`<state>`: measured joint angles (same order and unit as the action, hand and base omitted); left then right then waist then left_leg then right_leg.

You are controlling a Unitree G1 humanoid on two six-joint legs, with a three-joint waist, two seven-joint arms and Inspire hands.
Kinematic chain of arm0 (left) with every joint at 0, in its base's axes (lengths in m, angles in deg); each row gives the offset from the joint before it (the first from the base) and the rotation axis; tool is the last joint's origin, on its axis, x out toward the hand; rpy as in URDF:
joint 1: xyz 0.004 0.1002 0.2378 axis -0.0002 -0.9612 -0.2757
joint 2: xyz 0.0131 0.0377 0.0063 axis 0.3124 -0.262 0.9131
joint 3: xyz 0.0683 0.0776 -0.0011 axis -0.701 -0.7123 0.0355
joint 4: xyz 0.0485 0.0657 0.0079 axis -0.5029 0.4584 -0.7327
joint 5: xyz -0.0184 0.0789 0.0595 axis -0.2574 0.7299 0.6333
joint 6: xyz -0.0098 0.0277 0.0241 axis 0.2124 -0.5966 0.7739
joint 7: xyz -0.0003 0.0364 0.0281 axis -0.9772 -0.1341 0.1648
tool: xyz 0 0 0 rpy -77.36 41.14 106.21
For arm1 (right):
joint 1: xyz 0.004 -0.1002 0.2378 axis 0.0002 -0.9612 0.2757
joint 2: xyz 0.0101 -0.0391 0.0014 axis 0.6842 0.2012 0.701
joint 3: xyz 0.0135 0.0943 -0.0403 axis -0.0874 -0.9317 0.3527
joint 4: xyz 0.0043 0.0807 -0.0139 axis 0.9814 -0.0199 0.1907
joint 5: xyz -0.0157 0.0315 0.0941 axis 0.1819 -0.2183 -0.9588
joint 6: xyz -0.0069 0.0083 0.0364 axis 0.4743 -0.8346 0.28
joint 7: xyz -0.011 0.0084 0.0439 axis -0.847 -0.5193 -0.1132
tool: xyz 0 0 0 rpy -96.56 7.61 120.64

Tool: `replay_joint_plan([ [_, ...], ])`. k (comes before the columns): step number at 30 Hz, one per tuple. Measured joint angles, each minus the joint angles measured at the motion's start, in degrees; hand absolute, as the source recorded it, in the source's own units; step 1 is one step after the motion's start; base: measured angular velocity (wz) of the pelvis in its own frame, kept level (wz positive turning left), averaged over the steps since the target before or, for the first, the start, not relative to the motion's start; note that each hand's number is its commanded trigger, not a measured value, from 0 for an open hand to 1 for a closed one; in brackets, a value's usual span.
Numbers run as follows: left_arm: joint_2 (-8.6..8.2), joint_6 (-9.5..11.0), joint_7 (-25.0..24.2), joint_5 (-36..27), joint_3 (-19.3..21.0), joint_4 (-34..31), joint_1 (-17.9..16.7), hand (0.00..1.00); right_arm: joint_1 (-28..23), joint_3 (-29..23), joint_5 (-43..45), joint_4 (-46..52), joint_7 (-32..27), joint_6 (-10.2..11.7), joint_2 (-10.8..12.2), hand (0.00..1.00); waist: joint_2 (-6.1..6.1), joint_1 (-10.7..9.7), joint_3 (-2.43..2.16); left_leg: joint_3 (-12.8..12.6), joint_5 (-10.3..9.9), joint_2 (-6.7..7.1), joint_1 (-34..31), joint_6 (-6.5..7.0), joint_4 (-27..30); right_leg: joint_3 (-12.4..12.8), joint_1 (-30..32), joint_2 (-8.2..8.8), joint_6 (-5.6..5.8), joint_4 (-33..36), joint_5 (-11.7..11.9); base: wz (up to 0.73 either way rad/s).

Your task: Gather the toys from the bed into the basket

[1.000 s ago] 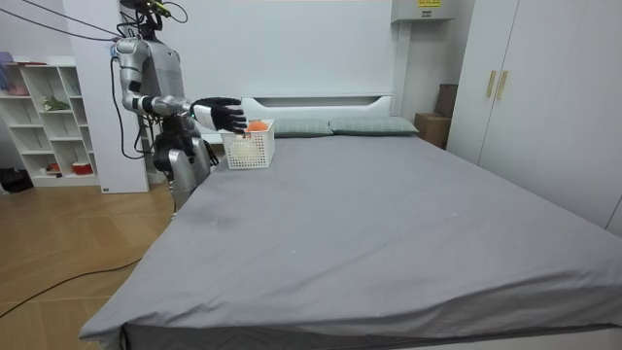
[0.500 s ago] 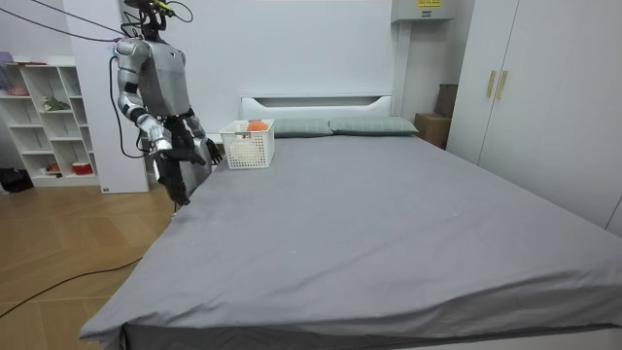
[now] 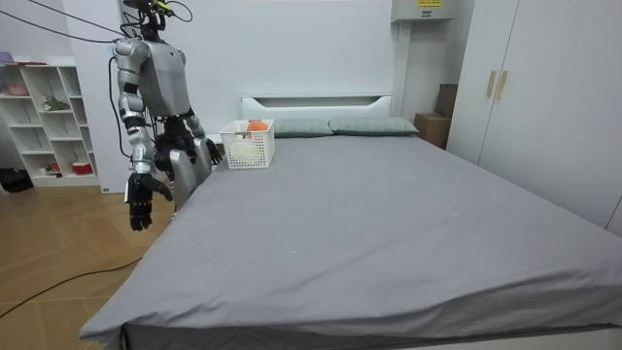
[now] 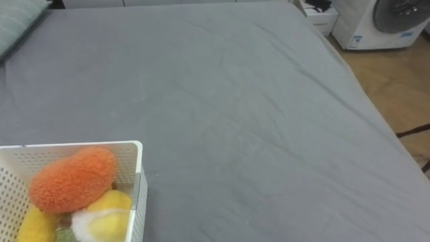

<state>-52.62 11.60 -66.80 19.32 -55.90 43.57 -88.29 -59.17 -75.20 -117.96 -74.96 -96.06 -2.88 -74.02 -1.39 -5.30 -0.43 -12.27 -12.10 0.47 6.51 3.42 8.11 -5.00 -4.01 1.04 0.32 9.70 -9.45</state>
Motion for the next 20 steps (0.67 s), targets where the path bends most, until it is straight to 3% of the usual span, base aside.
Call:
replay_joint_plan([
  [5, -0.08, -0.72, -1.68, 1.18, 0.64, 0.66, 0.07, 0.00, -0.67, 3.79, 15.89, -6.76, 8.38, -3.66, -0.14, 0.00, -0.08, 0.98, -0.02, 0.08, -0.01, 0.03, 0.02, 0.00, 0.20, -0.41, -0.03, 0.05, -0.02, -0.01, 0.03, 0.00],
  [10, -0.01, -2.92, -1.64, 3.37, 0.17, 1.54, 0.63, 0.00, 0.36, 13.45, 38.91, -8.00, 14.21, -6.53, -0.40, 0.00, -0.24, 2.10, 0.02, 0.12, -0.03, 0.05, 0.01, 0.02, 0.23, -0.46, 0.08, 0.05, -0.04, -0.05, 0.04, 0.00],
  [15, -0.18, -5.02, -1.62, 3.38, 0.05, 1.78, 1.95, 0.00, 3.43, 16.32, 50.39, -8.07, 14.99, -8.73, -0.87, 0.00, -0.89, 3.91, 0.15, 1.05, -0.05, 0.17, 0.15, 0.06, 0.35, -1.71, -0.84, 0.31, 0.01, -0.35, 0.09, 0.10],
  [20, -0.47, -6.86, -1.39, 3.36, -0.65, 2.08, 2.21, 0.00, 5.29, 18.72, 58.22, -7.96, 14.96, -10.54, -1.30, 0.00, -0.48, 5.35, 0.05, 1.90, -0.10, 0.24, 0.03, 0.06, 0.35, -2.23, -1.53, 0.24, 0.06, -1.08, 0.19, 0.08],
])
